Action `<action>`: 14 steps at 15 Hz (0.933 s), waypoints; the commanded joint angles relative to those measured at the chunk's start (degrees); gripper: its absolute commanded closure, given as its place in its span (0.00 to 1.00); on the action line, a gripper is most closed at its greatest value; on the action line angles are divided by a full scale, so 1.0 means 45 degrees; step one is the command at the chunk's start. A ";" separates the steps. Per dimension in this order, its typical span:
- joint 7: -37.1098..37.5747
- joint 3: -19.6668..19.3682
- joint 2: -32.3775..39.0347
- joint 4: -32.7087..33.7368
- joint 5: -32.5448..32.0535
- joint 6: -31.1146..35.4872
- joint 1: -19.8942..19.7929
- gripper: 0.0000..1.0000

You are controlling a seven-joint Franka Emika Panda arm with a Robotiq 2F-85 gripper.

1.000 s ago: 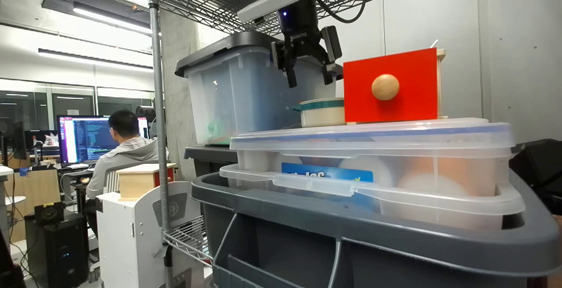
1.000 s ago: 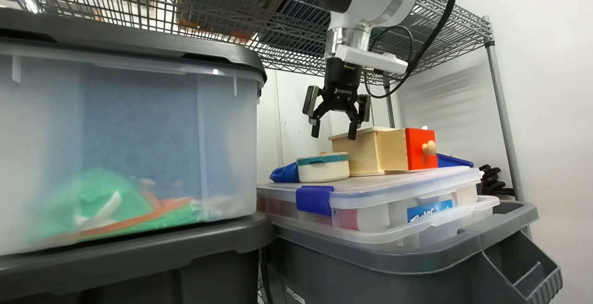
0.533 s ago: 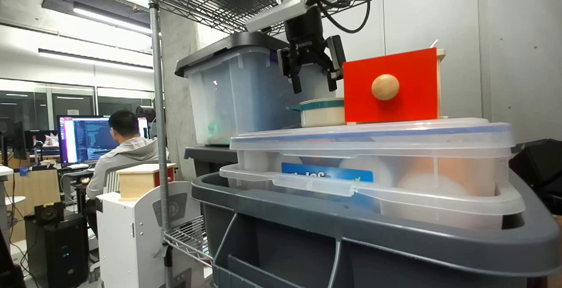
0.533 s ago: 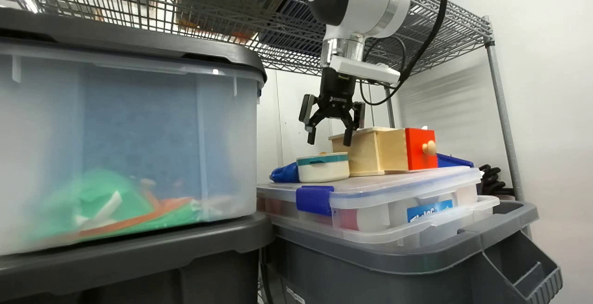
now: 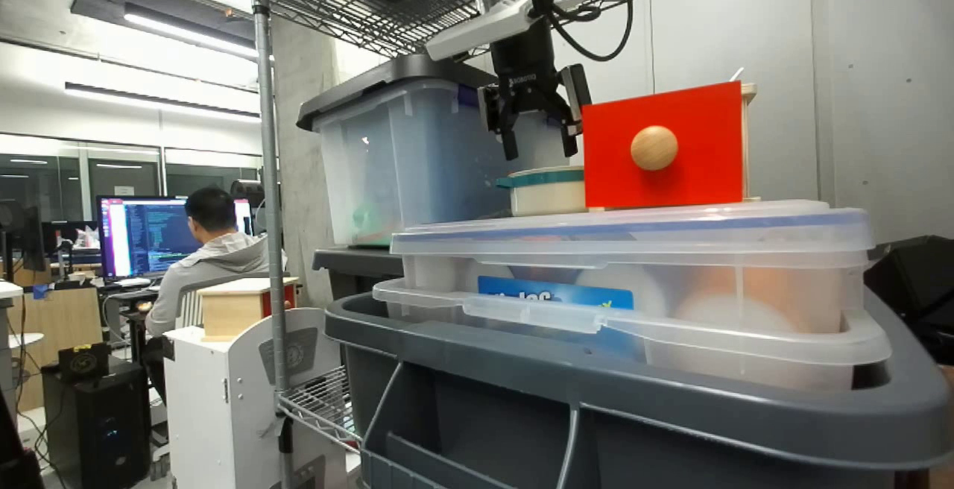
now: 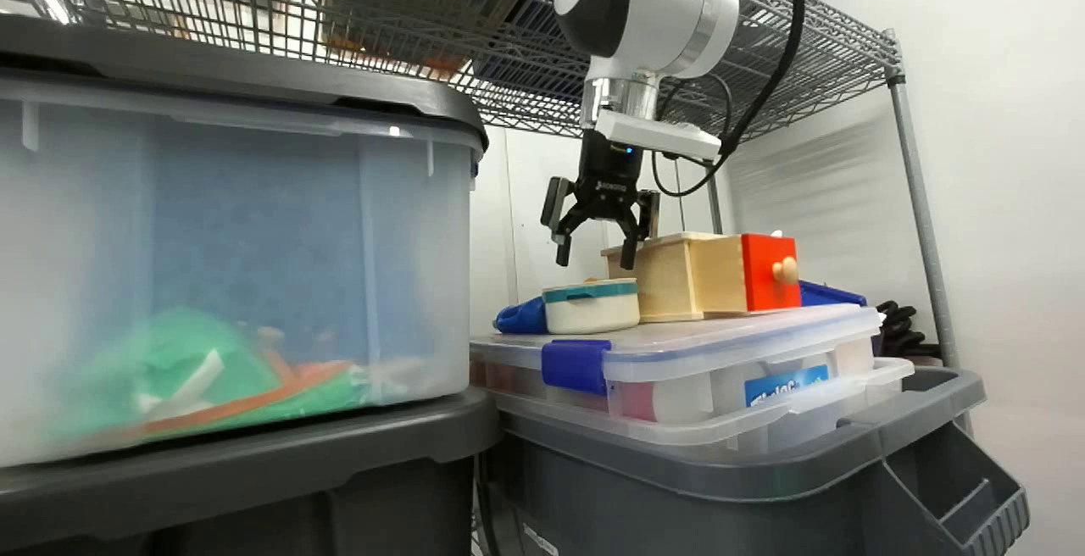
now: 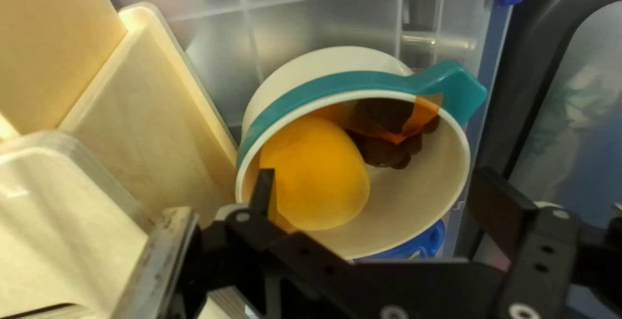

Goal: Put the brown and orange plushies in the open drawer

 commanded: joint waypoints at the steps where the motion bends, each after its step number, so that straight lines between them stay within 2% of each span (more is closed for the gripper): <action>1: -0.0078 0.0035 0.0475 0.0617 -0.0114 0.0098 0.0073 0.00; 10: -0.0116 0.0054 0.0949 0.1096 -0.0111 0.0071 0.0098 0.00; 14: -0.0173 0.0034 0.1058 0.1222 -0.0094 0.0060 0.0050 0.06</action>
